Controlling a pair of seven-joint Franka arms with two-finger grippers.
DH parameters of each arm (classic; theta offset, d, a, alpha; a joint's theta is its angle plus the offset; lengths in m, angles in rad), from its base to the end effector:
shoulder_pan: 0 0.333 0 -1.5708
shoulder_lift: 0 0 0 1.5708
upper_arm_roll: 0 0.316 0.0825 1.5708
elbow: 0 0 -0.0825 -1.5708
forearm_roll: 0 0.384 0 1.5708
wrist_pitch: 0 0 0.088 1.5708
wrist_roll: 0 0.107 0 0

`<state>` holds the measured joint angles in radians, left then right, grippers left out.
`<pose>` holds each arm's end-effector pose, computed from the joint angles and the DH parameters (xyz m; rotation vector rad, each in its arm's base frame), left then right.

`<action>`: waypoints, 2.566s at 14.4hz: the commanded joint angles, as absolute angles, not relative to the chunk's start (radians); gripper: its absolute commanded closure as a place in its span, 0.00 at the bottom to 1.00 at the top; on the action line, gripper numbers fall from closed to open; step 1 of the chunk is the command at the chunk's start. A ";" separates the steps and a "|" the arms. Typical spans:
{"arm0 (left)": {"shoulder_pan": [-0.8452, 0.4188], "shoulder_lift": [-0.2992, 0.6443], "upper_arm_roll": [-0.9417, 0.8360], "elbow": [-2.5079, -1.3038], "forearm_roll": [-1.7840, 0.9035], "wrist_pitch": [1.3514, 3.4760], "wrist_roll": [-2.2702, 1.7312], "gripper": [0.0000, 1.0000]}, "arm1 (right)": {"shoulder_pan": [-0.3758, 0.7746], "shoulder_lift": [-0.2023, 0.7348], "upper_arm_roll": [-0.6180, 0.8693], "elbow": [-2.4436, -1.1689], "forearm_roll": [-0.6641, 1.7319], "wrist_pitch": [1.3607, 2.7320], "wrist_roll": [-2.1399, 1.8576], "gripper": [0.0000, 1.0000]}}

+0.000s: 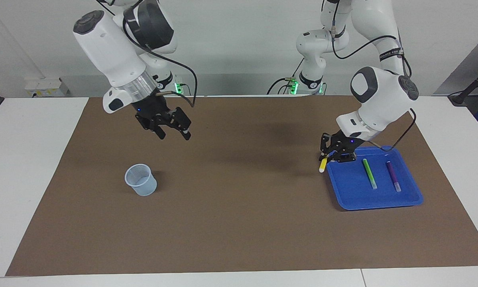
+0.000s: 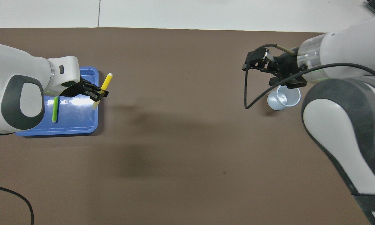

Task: Right arm passes pens to left for tray arrangement
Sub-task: 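Carry the yellow pen to the tray while the right gripper withdraws, then lower the yellow pen into the tray and open the left gripper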

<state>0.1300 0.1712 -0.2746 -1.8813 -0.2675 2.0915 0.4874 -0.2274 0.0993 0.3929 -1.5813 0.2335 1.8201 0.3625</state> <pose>0.5988 -0.0935 0.4279 2.7806 -0.7076 0.1298 0.5949 0.1075 0.5928 -2.8223 0.3443 -0.1016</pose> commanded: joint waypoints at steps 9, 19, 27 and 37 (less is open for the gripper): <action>0.222 0.107 -0.278 -2.079 -0.077 2.216 0.146 1.00 | -0.373 -0.015 0.402 -1.608 0.026 1.557 -0.023 0.00; 0.245 0.268 -0.276 -2.074 -0.046 2.421 0.107 1.00 | -0.385 -0.017 0.402 -1.608 0.028 1.545 -0.009 0.00; 0.241 0.296 -0.264 -2.071 -0.044 2.464 0.095 1.00 | -0.374 -0.017 0.403 -1.608 0.028 1.546 -0.011 0.00; 0.239 0.298 -0.264 -2.074 -0.044 2.465 0.061 0.42 | -0.374 -0.017 0.403 -1.608 0.028 1.546 -0.011 0.00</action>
<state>0.2396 0.2911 -0.2649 -2.0728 -0.0716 2.4451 0.0854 -0.3640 0.0070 0.3967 -1.5860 0.0394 1.5517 0.0029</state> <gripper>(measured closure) 0.419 0.000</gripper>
